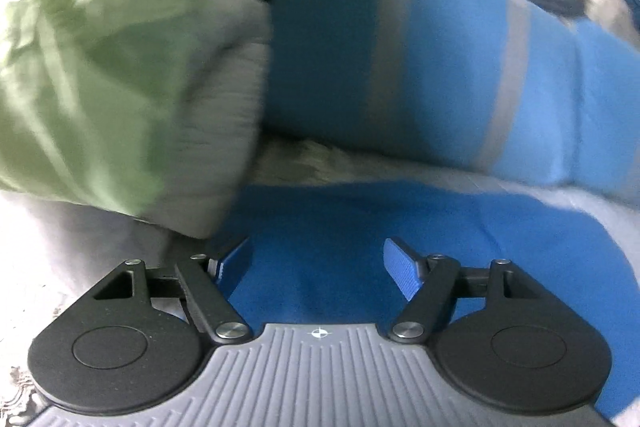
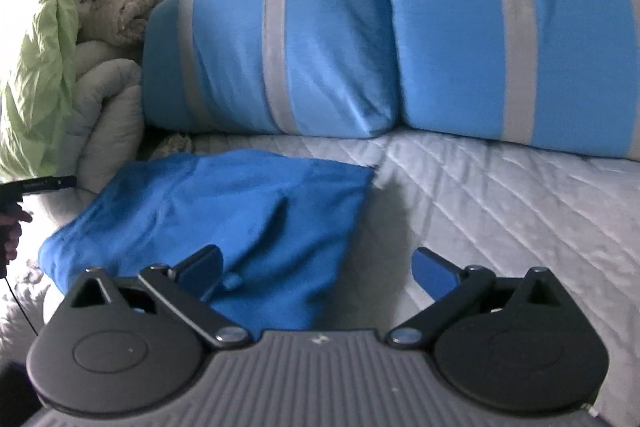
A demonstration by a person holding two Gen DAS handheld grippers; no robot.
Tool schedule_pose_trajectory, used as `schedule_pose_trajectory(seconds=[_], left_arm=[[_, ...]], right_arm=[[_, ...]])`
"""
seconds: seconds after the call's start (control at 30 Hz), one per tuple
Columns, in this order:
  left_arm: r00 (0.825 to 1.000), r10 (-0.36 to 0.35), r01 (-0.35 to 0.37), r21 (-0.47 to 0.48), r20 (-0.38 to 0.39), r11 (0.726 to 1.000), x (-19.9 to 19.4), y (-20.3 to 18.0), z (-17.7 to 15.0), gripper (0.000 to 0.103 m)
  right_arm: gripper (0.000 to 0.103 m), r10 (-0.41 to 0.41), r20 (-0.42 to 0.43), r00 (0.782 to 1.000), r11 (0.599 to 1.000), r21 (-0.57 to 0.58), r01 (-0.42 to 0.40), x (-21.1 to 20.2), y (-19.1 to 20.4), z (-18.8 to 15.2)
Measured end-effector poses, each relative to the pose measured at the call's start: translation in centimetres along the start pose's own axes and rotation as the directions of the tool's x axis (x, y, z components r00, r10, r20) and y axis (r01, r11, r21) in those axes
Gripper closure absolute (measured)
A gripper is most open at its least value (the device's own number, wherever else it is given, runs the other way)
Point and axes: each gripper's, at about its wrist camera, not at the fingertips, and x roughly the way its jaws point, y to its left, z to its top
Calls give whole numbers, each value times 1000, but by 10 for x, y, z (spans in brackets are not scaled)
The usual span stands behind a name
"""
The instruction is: Fold clothes
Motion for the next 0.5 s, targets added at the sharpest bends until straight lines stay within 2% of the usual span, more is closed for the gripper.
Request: schedule_pose_trajectory(seconds=[0.1, 0.3, 0.4, 0.5], left_arm=[[1000, -26, 26, 42, 1, 999, -4, -36, -8, 29], [995, -102, 102, 18, 11, 995, -6, -112, -18, 29], [991, -130, 129, 45, 17, 991, 3, -157, -23, 29], [987, -159, 158, 55, 23, 986, 16, -197, -29, 29]], right_arm=[[1, -21, 10, 1000, 1000, 2, 21, -9, -11, -20], [1, -54, 22, 998, 998, 44, 53, -8, -32, -63], [1, -71, 28, 997, 995, 65, 69, -7, -43, -84], [1, -84, -42, 996, 993, 82, 87, 1, -52, -93]])
